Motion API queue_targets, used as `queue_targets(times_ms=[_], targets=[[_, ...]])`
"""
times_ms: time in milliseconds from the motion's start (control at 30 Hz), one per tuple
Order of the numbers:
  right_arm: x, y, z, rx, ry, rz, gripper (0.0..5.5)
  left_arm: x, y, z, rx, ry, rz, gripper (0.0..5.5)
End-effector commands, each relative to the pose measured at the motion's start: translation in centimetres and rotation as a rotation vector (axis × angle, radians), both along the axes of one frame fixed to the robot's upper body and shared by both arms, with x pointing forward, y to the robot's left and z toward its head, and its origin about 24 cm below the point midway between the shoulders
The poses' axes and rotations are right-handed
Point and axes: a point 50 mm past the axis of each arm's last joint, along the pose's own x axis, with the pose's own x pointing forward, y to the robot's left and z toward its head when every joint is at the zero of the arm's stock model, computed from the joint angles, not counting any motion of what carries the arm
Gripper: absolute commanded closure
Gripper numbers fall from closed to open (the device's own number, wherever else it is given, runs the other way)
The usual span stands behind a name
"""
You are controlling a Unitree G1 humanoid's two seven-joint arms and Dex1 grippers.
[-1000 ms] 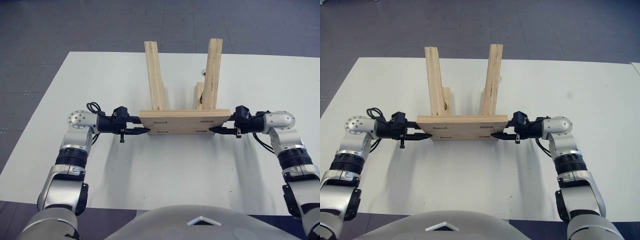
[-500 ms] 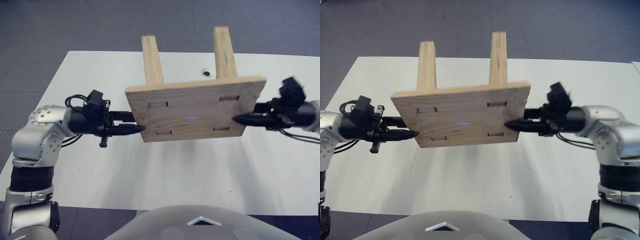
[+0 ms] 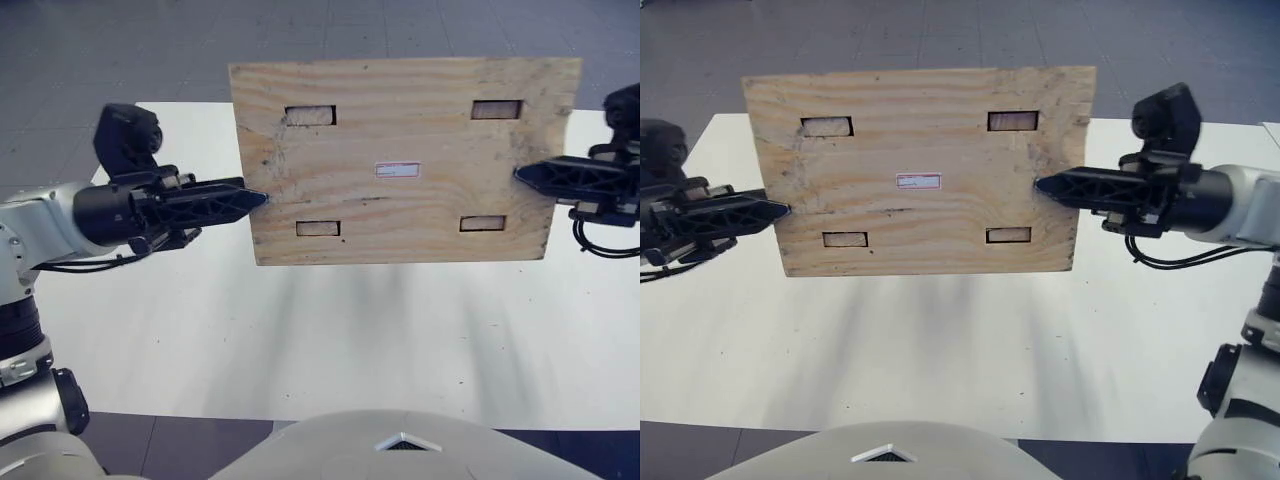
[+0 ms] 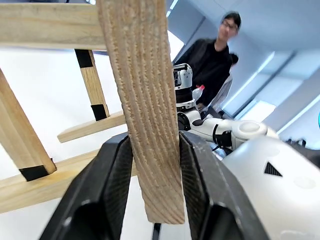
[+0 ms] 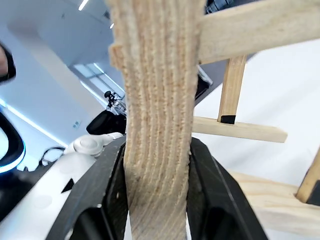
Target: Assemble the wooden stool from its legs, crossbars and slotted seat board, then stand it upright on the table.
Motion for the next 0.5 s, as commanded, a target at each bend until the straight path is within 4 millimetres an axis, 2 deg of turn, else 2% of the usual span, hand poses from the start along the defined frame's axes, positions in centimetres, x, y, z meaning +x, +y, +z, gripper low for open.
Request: queue_targets(times_ms=[33, 133, 200, 267, 367, 400, 433, 500], targets=[[4.2, 1.3, -1.2, -0.161, 0.174, -0.171, 4.21, 3.4, -0.8, 0.6, -0.077, 0.138, 0.185, 4.15], [7.9, 2.5, -1.3, -0.257, 0.295, -0.353, 4.21, 8.0, -0.6, 0.9, -0.098, 0.256, 0.448, 4.15], [9.3, 3.1, -1.6, -0.284, 0.36, -0.432, 4.21, 10.1, -0.4, 0.9, -0.08, 0.324, 0.596, 4.15], [10.6, 3.0, -2.6, -0.325, 0.409, -0.567, 4.2, 12.2, 0.1, 0.1, -0.089, 0.422, 0.735, 4.14], [11.7, 3.4, -4.4, -0.369, 0.447, -0.66, 4.14, 14.3, -0.1, -1.4, -0.075, 0.514, 0.836, 4.14], [11.9, 3.8, -4.9, -0.385, 0.45, -0.664, 3.76, 14.9, -0.3, -1.8, -0.073, 0.534, 0.86, 4.14], [12.1, 4.1, -5.2, -0.384, 0.448, -0.661, 3.45, 15.3, -0.3, -2.0, -0.063, 0.546, 0.876, 3.74], [12.6, 4.2, -5.2, -0.35, 0.449, -0.673, 3.13, 15.5, 0.1, -2.2, -0.05, 0.547, 0.895, 3.41]])
